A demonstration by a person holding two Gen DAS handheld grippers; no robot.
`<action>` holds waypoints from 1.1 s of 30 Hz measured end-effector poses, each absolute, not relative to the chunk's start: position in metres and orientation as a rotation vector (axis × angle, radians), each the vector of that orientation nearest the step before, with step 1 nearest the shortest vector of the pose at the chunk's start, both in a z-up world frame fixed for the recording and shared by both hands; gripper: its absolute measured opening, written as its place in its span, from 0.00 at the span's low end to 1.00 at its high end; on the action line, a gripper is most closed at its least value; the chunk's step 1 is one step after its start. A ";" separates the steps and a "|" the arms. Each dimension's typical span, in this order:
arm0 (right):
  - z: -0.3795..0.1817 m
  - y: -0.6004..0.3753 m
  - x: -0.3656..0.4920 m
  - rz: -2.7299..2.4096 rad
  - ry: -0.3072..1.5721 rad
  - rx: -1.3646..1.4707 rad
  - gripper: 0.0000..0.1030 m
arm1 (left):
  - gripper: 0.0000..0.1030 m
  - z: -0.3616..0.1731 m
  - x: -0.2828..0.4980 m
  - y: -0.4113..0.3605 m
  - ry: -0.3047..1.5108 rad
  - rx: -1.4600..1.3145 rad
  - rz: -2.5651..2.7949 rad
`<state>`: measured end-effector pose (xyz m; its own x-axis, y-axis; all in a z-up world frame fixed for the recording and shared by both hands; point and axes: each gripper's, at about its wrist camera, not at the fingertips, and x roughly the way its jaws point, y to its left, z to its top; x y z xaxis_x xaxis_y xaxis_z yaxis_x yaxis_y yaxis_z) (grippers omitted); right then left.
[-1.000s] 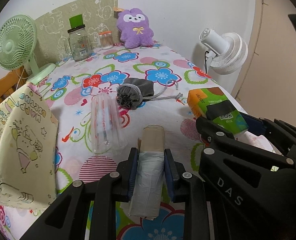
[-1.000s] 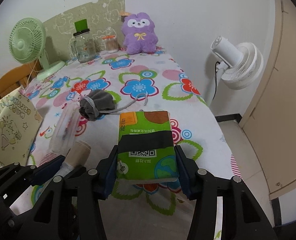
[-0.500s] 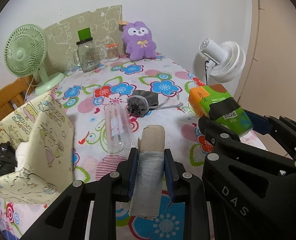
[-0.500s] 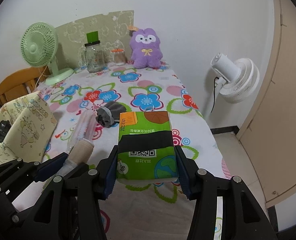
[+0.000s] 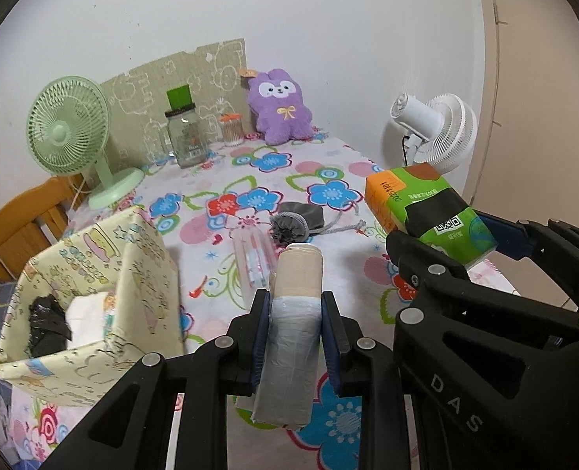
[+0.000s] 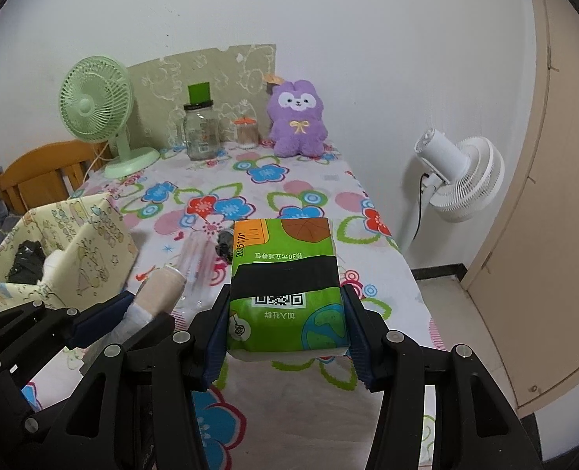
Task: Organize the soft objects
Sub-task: 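Carry the white roll with the left tool while the right tool carries the green tissue pack over the box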
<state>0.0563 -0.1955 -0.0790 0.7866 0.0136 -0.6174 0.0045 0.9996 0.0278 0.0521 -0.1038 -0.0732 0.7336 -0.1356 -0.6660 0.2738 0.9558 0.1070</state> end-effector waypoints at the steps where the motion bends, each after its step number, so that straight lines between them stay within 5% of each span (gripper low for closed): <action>1: -0.077 -0.194 0.055 0.005 0.662 0.025 0.54 | 0.24 -0.072 0.051 -0.102 0.712 0.205 -0.225; 33: -0.033 -0.137 0.064 0.096 0.587 -0.032 0.54 | 0.24 -0.033 0.056 -0.052 0.638 0.216 -0.183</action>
